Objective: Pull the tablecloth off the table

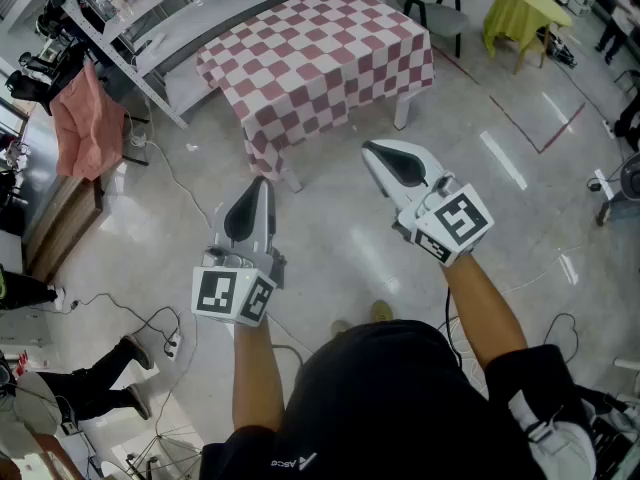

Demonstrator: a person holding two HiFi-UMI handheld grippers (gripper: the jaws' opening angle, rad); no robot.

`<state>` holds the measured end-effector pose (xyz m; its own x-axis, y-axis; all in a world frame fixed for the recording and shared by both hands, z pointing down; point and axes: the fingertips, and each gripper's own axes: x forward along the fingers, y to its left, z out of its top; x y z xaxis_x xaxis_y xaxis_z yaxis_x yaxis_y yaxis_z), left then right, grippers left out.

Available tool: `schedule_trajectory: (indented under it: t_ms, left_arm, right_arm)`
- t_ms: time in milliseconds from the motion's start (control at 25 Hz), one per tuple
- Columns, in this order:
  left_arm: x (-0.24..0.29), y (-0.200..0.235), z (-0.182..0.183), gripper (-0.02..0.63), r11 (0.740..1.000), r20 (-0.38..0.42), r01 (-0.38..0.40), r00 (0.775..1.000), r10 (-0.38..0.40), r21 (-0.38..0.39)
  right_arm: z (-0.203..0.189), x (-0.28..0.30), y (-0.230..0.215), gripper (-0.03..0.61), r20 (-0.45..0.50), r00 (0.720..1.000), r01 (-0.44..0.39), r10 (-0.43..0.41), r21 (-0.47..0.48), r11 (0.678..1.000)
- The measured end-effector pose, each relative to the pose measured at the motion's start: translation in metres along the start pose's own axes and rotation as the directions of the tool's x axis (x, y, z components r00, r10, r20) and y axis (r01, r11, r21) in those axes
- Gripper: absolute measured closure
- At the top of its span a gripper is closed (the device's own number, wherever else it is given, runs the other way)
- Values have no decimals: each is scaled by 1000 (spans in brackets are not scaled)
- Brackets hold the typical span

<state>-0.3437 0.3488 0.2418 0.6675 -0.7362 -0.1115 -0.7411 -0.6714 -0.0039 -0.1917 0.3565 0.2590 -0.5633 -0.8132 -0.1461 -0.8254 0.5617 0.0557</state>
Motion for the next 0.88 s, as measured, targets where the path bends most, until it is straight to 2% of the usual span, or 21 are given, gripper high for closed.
schedule_trajectory:
  t_ms: [160,600,880]
  left_arm:
    - [18,-9,-1,604,1000,-2,-8,1000,8,-6]
    - [79,-16,-5,604,998,3,-63,998,63,2]
    - [127,10,-18,604,997,-2,-77,997,77,-6]
  right_arm:
    - [5,-6,-18,577,27,1000,-13,13,16,1000]
    - [8,-6,-85,577,19,999,-37,38,-29,999]
    - [-11,19,-134,577,8,1000,-7,7,2,1000]
